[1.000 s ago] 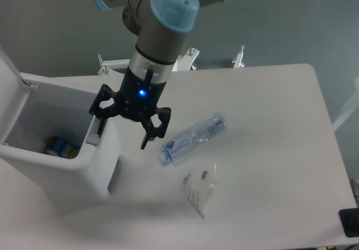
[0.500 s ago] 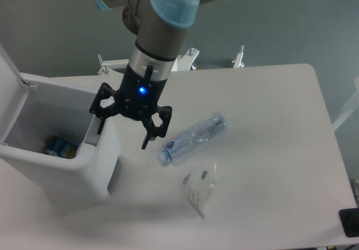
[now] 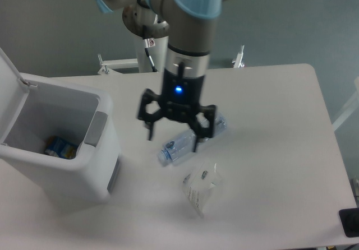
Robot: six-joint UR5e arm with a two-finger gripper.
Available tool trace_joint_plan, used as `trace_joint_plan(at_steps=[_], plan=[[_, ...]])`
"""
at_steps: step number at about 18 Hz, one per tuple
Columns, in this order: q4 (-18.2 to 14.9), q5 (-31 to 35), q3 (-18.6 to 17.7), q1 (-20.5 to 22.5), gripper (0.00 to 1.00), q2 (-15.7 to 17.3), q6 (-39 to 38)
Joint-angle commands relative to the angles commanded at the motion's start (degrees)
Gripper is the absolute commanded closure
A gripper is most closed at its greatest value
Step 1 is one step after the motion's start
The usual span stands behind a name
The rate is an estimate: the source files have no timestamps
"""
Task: Open the trash can
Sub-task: 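Withdraw the gripper from the opened lid toward the water bottle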
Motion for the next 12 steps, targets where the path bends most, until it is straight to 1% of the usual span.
trace_joint_plan(at_steps=[2, 3, 5, 7, 9, 12], plan=[[-0.1, 2.8, -0.3, 2.3, 0.00, -2.6, 5.8], [-0.1, 5.3, -0.3, 2.9, 0.00, -3.9, 8.9], [-0.5, 11.2, 0.2, 3.3, 0.00, -6.0, 13.8], [-0.6, 16.3, 1.9, 3.1, 0.00, -8.6, 16.8], [-1.5, 17.7, 3.4, 2.9, 0.00, -10.0, 17.3], [-1.8, 17.7, 3.3, 2.9, 0.00, -10.1, 17.3]])
